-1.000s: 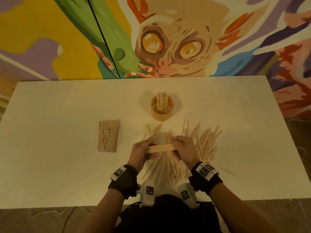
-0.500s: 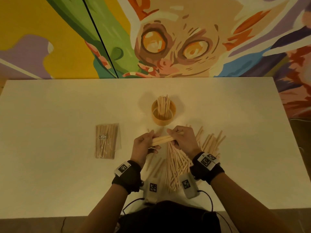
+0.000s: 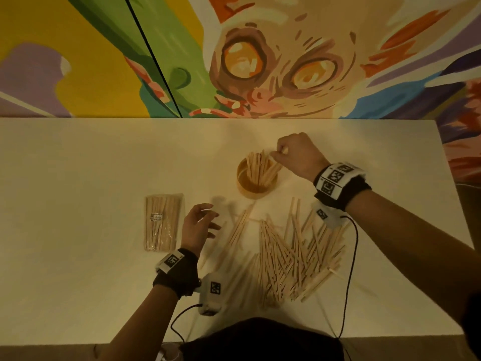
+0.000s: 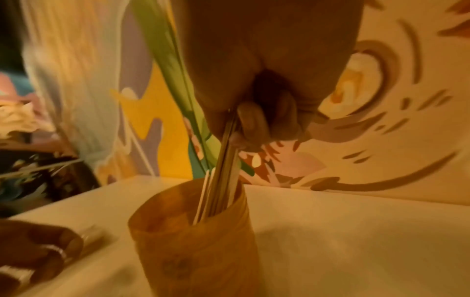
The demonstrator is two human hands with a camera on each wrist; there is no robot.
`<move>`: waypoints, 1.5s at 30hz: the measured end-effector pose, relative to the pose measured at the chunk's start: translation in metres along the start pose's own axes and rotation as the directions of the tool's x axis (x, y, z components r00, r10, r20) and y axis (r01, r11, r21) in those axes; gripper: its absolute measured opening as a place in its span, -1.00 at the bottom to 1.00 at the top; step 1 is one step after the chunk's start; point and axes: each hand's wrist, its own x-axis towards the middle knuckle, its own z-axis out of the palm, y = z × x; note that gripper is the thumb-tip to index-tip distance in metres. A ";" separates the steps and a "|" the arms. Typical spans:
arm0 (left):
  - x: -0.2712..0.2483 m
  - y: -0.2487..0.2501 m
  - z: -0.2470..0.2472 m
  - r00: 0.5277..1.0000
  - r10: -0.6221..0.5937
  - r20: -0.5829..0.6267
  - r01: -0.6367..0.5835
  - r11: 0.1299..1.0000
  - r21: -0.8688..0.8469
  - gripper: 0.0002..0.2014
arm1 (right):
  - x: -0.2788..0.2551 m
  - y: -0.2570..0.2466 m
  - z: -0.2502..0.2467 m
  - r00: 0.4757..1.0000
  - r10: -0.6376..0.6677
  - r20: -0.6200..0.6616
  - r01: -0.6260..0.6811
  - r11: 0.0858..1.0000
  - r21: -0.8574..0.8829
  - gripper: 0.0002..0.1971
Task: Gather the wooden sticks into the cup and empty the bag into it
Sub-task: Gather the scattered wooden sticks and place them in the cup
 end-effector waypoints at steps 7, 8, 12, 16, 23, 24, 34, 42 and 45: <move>-0.006 -0.015 -0.003 0.998 -0.019 0.058 0.015 0.997 0.074 -0.85 | 0.001 -0.020 0.026 0.972 0.014 0.235 0.033 0.980 -0.195 -0.57; -0.008 -0.016 -0.003 0.997 -0.016 0.072 0.010 0.996 0.089 -0.85 | -0.001 -0.020 0.024 0.975 0.019 0.220 0.021 0.984 -0.177 -0.53; -0.016 -0.020 -0.004 0.994 -0.014 0.110 -0.002 0.989 0.146 -0.87 | -0.009 -0.016 0.009 0.991 0.034 0.127 -0.015 0.988 -0.154 -0.38; -0.022 -0.022 -0.009 0.990 0.011 0.144 -0.045 0.971 0.234 -0.87 | -0.030 -0.005 -0.011 1.000 -0.004 0.005 0.004 0.999 -0.035 -0.38; -0.026 -0.040 -0.023 0.978 0.187 0.098 -0.183 0.525 0.831 -0.68 | -0.120 0.021 0.008 0.978 0.199 0.062 -0.208 0.930 0.303 -0.63; -0.028 -0.042 -0.022 0.980 0.156 0.121 -0.178 0.442 0.879 -0.58 | -0.136 0.027 0.019 0.967 0.225 0.123 -0.252 0.923 0.290 -0.62; -0.034 -0.046 0.049 0.970 0.109 0.217 -0.241 0.329 0.913 -0.42 | -0.250 0.055 0.099 0.812 0.339 0.476 -0.498 0.826 0.262 -0.60; -0.037 -0.054 0.079 0.938 0.116 0.326 -0.344 0.204 0.917 -0.30 | -0.275 0.063 0.114 0.791 0.382 0.477 -0.540 0.802 0.254 -0.60; -0.051 -0.070 0.089 0.939 0.113 0.324 -0.342 0.228 0.912 -0.15 | -0.280 0.063 0.116 0.779 0.386 0.495 -0.553 0.795 0.251 -0.65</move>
